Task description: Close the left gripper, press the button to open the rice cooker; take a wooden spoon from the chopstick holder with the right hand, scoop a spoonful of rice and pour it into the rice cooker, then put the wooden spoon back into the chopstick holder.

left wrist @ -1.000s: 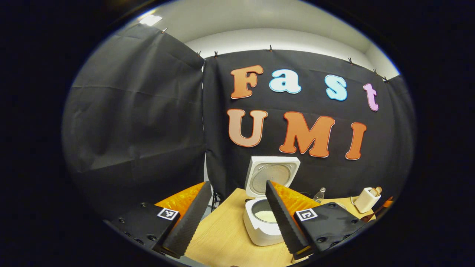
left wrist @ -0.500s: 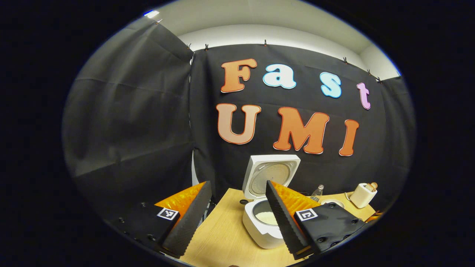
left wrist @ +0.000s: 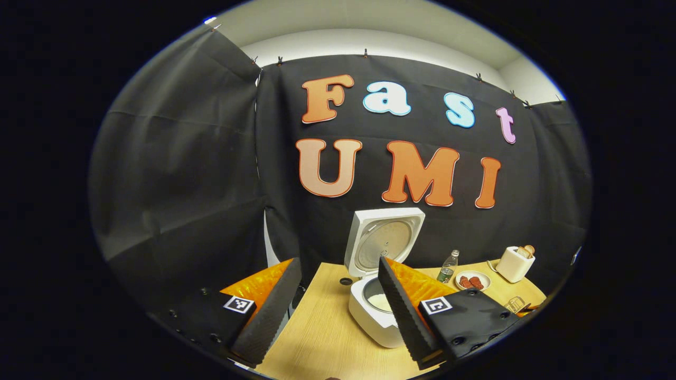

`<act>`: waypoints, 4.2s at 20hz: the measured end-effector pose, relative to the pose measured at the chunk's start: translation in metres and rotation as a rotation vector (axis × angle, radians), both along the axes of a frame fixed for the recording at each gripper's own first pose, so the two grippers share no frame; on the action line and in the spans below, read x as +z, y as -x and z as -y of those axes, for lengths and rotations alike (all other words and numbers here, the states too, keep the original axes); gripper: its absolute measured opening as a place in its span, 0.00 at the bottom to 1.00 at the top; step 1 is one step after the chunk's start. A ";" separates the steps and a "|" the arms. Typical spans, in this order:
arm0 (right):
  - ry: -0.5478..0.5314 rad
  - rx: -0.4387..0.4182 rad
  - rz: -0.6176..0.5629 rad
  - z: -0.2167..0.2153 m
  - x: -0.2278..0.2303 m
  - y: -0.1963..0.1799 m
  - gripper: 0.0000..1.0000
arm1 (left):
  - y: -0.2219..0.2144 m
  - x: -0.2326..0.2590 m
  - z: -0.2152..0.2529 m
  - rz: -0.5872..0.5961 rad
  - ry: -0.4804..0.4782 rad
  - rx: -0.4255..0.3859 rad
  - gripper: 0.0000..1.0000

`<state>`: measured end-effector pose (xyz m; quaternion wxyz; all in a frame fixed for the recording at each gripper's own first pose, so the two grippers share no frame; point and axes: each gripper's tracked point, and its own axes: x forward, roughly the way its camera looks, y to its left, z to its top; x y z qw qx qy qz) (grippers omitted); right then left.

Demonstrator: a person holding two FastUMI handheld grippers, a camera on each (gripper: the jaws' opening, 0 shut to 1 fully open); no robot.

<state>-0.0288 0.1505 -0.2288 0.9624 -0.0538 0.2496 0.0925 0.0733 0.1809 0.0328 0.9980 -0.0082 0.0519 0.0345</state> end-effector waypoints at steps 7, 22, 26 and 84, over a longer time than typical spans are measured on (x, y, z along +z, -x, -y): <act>-0.324 -0.058 -0.065 -0.028 -0.013 0.016 0.10 | -0.005 -0.005 -0.011 -0.016 0.017 0.001 0.99; -1.072 -0.277 -0.178 -0.011 -0.033 -0.008 0.10 | -0.006 -0.014 -0.009 -0.043 0.013 -0.001 0.99; -1.187 -0.362 -0.185 0.011 -0.029 -0.004 0.10 | -0.005 -0.009 -0.010 -0.030 0.014 0.003 0.99; -0.902 0.082 0.015 -0.239 0.180 -0.167 0.10 | -0.008 -0.021 -0.072 -0.025 0.012 0.073 1.00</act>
